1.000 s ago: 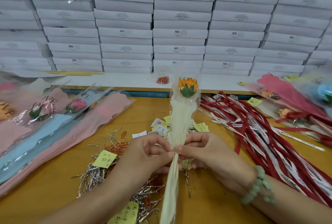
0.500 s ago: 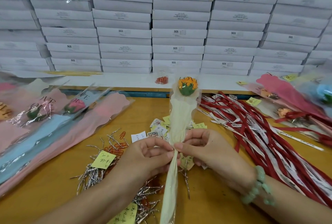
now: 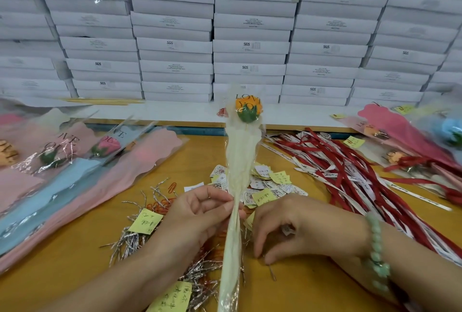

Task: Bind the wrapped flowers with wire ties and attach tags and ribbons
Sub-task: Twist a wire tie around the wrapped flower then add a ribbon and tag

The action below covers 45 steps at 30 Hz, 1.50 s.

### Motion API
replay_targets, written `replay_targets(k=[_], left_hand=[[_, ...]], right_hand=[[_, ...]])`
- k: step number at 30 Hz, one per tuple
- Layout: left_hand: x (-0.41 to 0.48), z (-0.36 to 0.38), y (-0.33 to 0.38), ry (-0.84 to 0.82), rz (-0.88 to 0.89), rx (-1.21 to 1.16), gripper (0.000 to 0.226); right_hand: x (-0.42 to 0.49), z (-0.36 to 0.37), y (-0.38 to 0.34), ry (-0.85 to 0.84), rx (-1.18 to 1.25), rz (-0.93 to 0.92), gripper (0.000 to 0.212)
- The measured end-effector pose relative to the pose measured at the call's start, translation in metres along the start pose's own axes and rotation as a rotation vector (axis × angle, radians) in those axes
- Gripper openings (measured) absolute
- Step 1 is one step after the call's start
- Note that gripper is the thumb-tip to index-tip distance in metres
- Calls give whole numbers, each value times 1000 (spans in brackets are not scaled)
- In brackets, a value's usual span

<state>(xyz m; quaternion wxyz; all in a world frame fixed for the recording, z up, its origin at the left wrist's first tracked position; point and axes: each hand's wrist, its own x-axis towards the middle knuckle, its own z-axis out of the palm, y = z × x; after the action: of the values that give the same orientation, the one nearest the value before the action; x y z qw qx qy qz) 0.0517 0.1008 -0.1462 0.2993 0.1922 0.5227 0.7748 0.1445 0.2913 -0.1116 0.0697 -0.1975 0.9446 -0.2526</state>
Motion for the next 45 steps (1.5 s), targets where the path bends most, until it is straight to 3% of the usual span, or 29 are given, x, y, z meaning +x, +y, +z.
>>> replay_targets(k=[5,15,19,23,27,30,34,45], left_hand=[[2,-2,-1,13,4,-18,17],[1,-2,-1,14,7,-29,14],[2,-2,-1,7,7,-31,20],[2,-3,-1,-1,4,-26,22],[2,-4,-2,0,3,-9,22],[2,-4,-3,-5,7,8,21],[2,-4,-3,4,4,19,23],[1,-4,-3,-16,11,35,22]], right_hand=[[-2,-4,4,-20,118,7,16],[2,4,1,-54,-29,54,8],[-1,-4,-4,8,35,90,7],[-5,-10,-11,82,249,116,8],[2,0,-15,283,485,102,10],[10,8,-17,393,463,98,9],[9,8,-17,413,423,115,12],[14,18,-18,578,624,217,8]])
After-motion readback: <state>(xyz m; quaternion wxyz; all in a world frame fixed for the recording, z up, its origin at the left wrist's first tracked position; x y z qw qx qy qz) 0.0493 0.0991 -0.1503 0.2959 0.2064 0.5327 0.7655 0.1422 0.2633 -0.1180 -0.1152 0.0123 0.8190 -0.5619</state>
